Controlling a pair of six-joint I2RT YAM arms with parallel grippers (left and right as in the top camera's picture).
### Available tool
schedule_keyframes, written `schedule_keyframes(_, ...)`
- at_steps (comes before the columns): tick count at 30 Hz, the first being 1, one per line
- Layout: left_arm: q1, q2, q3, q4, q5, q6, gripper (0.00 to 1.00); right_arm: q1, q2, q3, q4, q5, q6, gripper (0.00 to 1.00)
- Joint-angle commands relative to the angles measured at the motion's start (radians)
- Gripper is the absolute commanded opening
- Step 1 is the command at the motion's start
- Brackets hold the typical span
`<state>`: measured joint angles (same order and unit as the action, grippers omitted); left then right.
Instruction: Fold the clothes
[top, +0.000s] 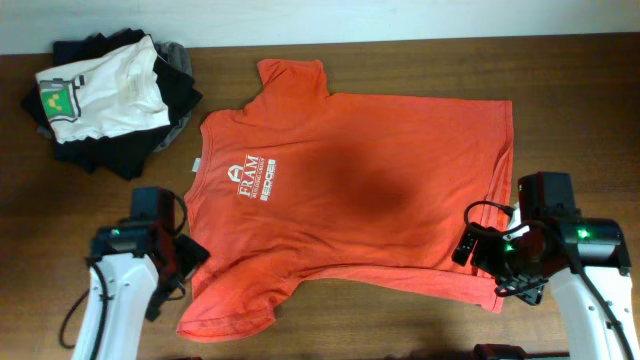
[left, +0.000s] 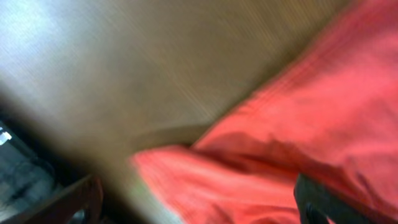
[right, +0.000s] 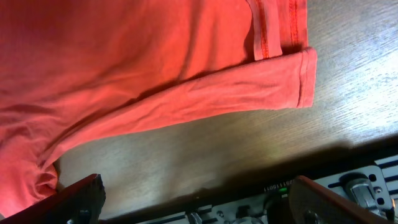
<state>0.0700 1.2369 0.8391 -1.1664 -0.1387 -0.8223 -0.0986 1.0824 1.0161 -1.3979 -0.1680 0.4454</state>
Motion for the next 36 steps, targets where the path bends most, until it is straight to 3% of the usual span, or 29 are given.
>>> schedule_keyframes(1,0.005,0.008,-0.175,0.138,0.27,0.241,0.97,-0.006,-0.01,-0.005,0.016,-0.005,-0.003,0.98)
schedule_keyframes(4,0.004,0.008,-0.274,0.204,0.302,0.233,0.97,-0.006,-0.009,-0.005,0.024,-0.006,-0.003,0.98)
schedule_keyframes(12,0.005,0.007,-0.283,0.255,0.295,0.179,0.89,-0.006,-0.01,-0.005,0.023,-0.01,0.054,0.98)
schedule_keyframes(13,0.005,0.007,-0.283,0.266,0.296,0.179,0.9,-0.006,-0.01,-0.005,0.023,-0.01,0.054,0.98)
schedule_keyframes(14,0.005,0.007,-0.283,0.27,0.296,0.179,0.99,-0.006,-0.01,-0.005,0.023,-0.009,0.054,0.98)
schedule_keyframes(16,0.005,0.008,-0.283,0.277,0.291,0.177,0.99,-0.006,-0.01,-0.005,0.023,-0.009,0.054,0.98)
schedule_keyframes(19,0.005,0.008,-0.285,0.268,0.245,0.079,0.99,-0.006,-0.01,-0.005,0.026,-0.01,0.055,0.98)
schedule_keyframes(25,0.005,0.008,-0.343,0.272,0.34,-0.029,0.99,-0.006,-0.01,-0.005,0.042,-0.013,0.065,0.98)
schedule_keyframes(29,0.005,0.008,-0.406,0.301,0.369,-0.039,0.98,-0.006,-0.01,-0.005,0.043,-0.014,0.076,0.98)
schedule_keyframes(30,0.005,0.008,-0.418,0.312,0.372,-0.055,0.93,-0.006,-0.01,-0.005,0.043,-0.013,0.088,0.98)
schedule_keyframes(34,0.005,0.007,-0.432,0.338,0.372,-0.06,0.38,-0.006,-0.01,-0.005,0.044,-0.002,0.142,0.98)
schedule_keyframes(36,0.005,0.008,-0.432,0.34,0.372,-0.06,0.14,-0.007,-0.01,-0.005,0.042,0.055,0.219,0.98)
